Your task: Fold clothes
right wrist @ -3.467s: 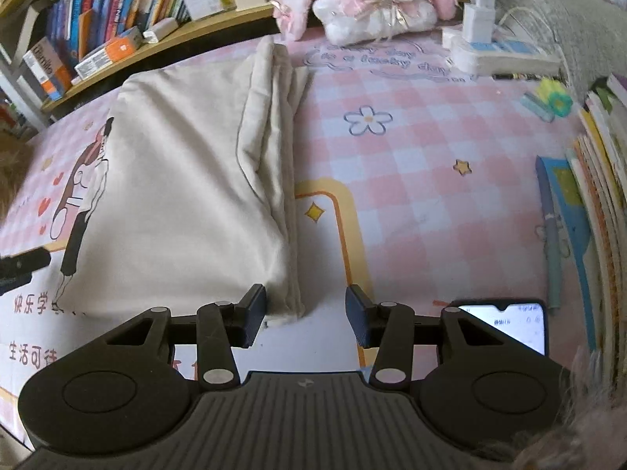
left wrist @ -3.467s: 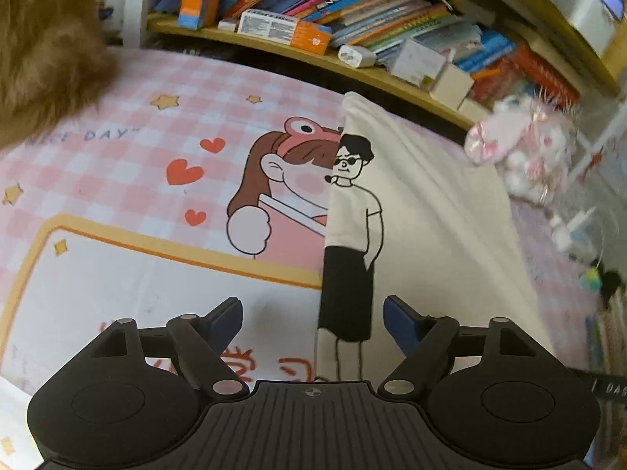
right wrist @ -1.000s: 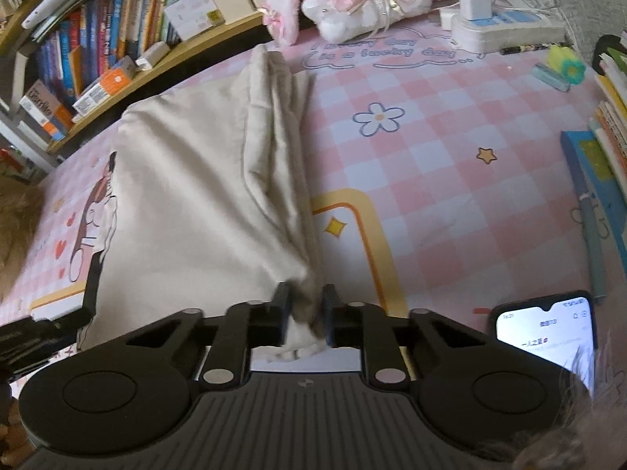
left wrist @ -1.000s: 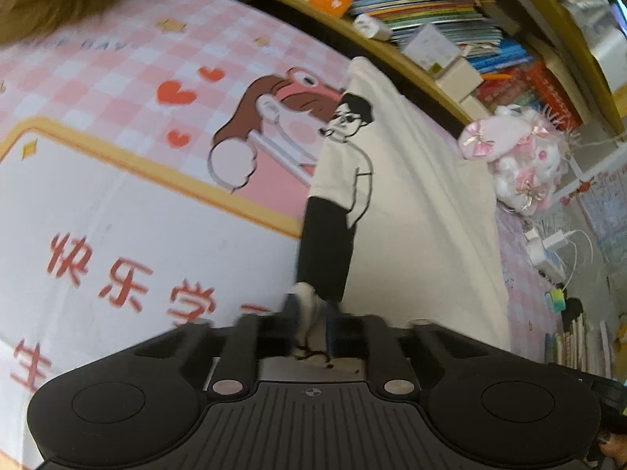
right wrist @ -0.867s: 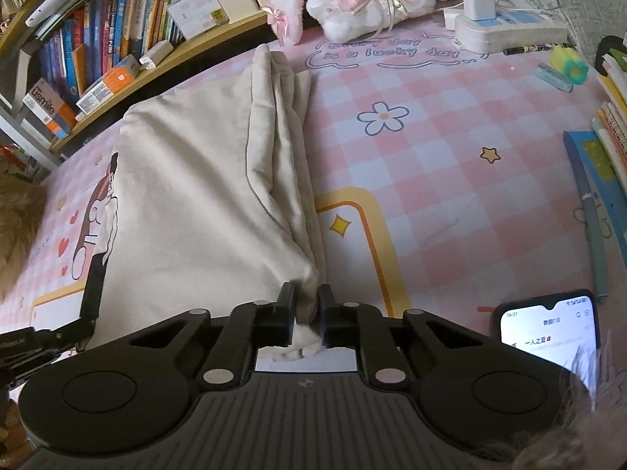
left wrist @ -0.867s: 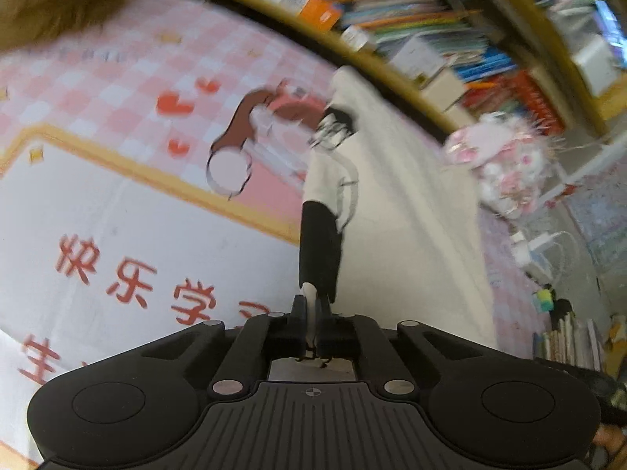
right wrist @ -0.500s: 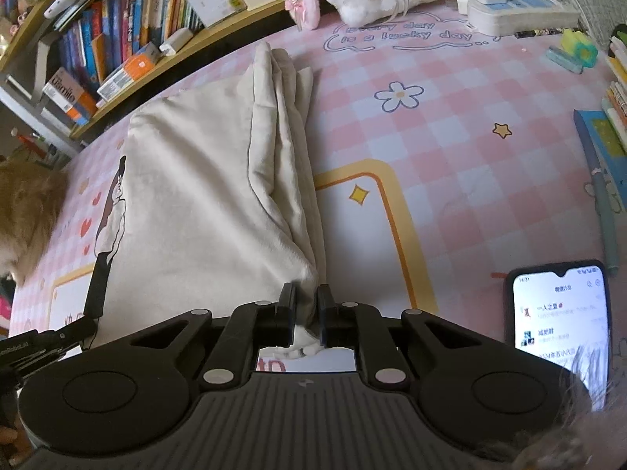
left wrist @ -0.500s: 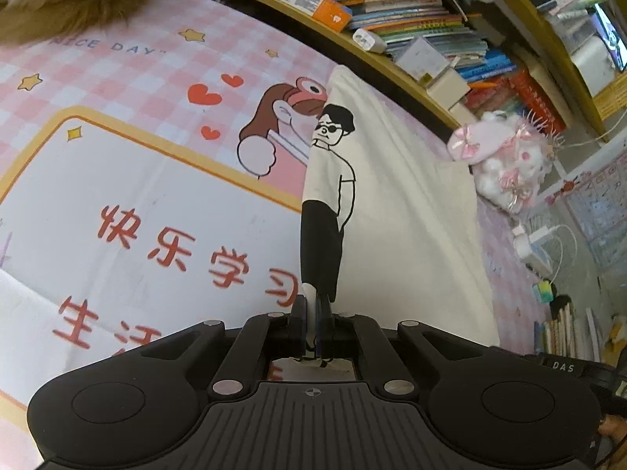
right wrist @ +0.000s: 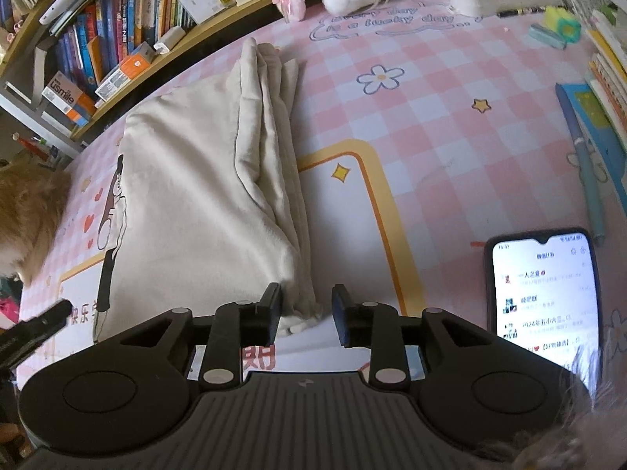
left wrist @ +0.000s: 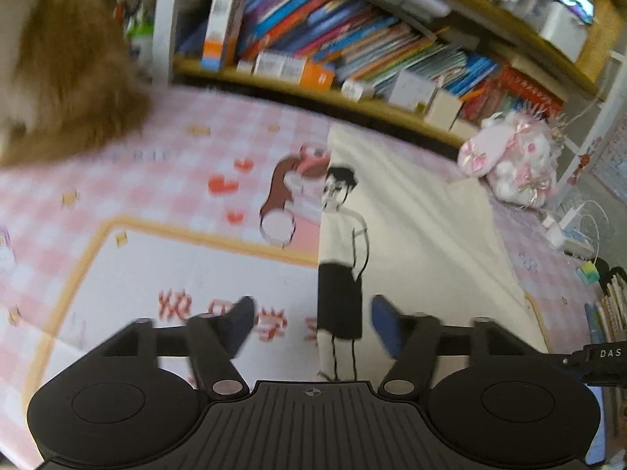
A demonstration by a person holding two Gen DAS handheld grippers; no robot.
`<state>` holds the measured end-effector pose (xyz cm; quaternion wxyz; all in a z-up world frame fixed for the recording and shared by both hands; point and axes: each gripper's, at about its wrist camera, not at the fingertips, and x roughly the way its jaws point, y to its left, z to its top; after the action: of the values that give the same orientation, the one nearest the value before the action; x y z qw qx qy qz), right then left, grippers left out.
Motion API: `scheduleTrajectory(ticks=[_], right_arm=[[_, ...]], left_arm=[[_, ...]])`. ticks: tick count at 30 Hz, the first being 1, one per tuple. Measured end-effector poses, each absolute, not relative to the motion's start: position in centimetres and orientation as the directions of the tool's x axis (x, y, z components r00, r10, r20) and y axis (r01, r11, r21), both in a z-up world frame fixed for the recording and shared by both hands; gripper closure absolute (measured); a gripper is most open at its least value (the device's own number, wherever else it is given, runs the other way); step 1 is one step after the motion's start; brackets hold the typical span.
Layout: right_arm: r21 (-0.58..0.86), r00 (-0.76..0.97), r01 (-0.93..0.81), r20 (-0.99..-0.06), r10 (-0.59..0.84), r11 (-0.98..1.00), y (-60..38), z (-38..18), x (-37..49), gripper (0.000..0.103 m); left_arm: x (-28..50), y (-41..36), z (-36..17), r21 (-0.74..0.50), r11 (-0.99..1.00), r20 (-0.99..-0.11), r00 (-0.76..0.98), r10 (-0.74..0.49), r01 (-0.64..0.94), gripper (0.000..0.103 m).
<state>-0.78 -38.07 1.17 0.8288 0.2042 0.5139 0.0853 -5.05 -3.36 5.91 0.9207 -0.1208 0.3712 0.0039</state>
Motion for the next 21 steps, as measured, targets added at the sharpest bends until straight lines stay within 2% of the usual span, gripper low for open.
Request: scheduleTrajectory(ticks=[4,8,10,11,14,17,21], right_arm=[[0.443,0.447,0.071,-0.815,0.368,0.894,-37.9,0.9,-0.9,0.075],[0.45,0.444,0.07,-0.813,0.376,0.89,-37.7,0.8,-0.9,0.075],[0.462,0.437,0.07,-0.811,0.389,0.884,-37.6,0.7,-0.9,0.08],[0.466,0.432,0.068,-0.811,0.395,0.882,-37.5,0.7,-0.8,0.085],[0.48,0.434,0.058,-0.802,0.41,0.876,-37.5,1.1,-0.8,0.09],[0.526,0.456,0.06,-0.77,0.445,0.848,-37.9,2.2,-0.9,0.09],[0.625,0.481,0.074,-0.705,0.521,0.777,-38.6,3.9,-0.6,0.09]], left_arm=[[-5.4,-5.0,6.4,-0.148,0.989,-0.643,0.76,-0.101,0.005,0.023],[-6.0,-6.9,6.1,-0.077,0.989,-0.642,0.752,-0.147,0.128,0.014],[-6.2,-7.8,6.0,-0.053,0.983,-0.647,0.744,-0.167,0.175,0.011],[-6.3,-8.2,5.9,-0.039,0.98,-0.648,0.742,-0.173,0.195,0.011],[-6.6,-9.4,5.9,0.016,0.969,-0.645,0.743,-0.179,0.247,0.01],[-7.2,-10.4,5.6,0.06,0.951,-0.645,0.739,-0.194,0.303,0.009],[-7.4,-11.4,5.1,0.051,0.928,-0.661,0.709,-0.247,0.37,0.009]])
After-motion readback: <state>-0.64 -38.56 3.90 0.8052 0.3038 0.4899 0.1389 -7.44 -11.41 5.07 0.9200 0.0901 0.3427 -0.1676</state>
